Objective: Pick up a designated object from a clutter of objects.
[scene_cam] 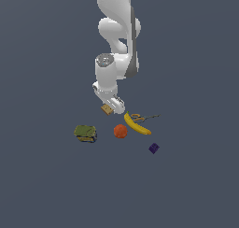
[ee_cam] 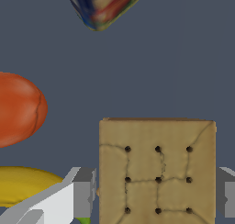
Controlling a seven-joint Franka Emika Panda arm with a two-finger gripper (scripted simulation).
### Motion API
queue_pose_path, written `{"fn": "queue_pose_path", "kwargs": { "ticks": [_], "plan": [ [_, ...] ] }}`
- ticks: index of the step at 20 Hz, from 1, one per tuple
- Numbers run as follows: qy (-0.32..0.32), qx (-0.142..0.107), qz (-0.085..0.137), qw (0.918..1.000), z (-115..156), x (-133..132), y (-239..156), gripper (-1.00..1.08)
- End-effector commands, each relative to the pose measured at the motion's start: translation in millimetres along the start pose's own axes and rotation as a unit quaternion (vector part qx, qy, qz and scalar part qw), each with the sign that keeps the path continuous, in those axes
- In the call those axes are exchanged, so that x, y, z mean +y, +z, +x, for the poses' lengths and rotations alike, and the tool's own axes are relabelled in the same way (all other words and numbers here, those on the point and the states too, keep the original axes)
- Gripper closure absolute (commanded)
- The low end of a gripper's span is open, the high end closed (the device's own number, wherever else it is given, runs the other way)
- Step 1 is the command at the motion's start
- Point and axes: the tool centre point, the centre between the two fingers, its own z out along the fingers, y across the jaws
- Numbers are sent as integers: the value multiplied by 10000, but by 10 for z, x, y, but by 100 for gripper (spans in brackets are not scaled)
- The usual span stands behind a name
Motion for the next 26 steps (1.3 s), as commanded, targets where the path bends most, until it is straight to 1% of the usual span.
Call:
{"fn": "queue_pose_path", "kwargs": {
  "ticks": [1, 26],
  "plan": [
    [1, 3, 4, 10000, 40, 72, -189, 108],
    [9, 2, -2, 10000, 516, 866, -2292, 108]
  ]
}}
